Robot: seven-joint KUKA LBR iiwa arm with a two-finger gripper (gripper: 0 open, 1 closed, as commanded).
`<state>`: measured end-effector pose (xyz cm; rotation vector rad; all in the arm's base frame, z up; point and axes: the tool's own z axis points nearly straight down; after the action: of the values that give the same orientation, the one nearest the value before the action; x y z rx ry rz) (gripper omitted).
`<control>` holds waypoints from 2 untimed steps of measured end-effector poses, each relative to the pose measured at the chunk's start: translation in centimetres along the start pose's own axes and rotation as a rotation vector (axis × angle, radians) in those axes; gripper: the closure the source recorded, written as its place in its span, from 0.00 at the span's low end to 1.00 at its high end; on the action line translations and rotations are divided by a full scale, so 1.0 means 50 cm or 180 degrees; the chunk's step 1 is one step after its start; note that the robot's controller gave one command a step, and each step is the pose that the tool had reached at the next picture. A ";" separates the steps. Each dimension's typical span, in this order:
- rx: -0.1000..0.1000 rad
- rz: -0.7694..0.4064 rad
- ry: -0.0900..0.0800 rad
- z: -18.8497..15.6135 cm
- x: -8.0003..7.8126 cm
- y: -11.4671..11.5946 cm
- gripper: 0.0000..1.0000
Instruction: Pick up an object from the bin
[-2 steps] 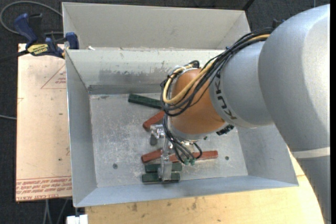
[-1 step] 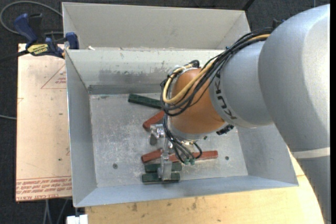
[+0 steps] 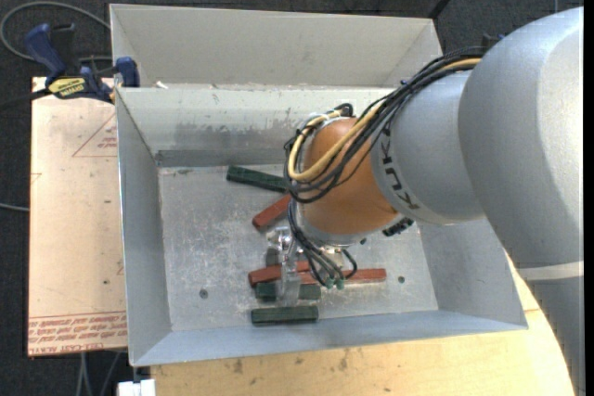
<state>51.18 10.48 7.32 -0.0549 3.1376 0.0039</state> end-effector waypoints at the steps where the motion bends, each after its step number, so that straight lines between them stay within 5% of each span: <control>1: 0.0000 -0.0001 -0.0016 -0.166 -0.005 0.001 1.00; 2: 0.0001 -0.0003 -0.0005 -0.215 -0.008 0.002 1.00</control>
Offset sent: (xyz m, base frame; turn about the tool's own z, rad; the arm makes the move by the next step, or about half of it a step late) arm 0.0000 0.0000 0.0793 0.0000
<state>51.53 10.58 18.09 -0.0563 3.1359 0.0034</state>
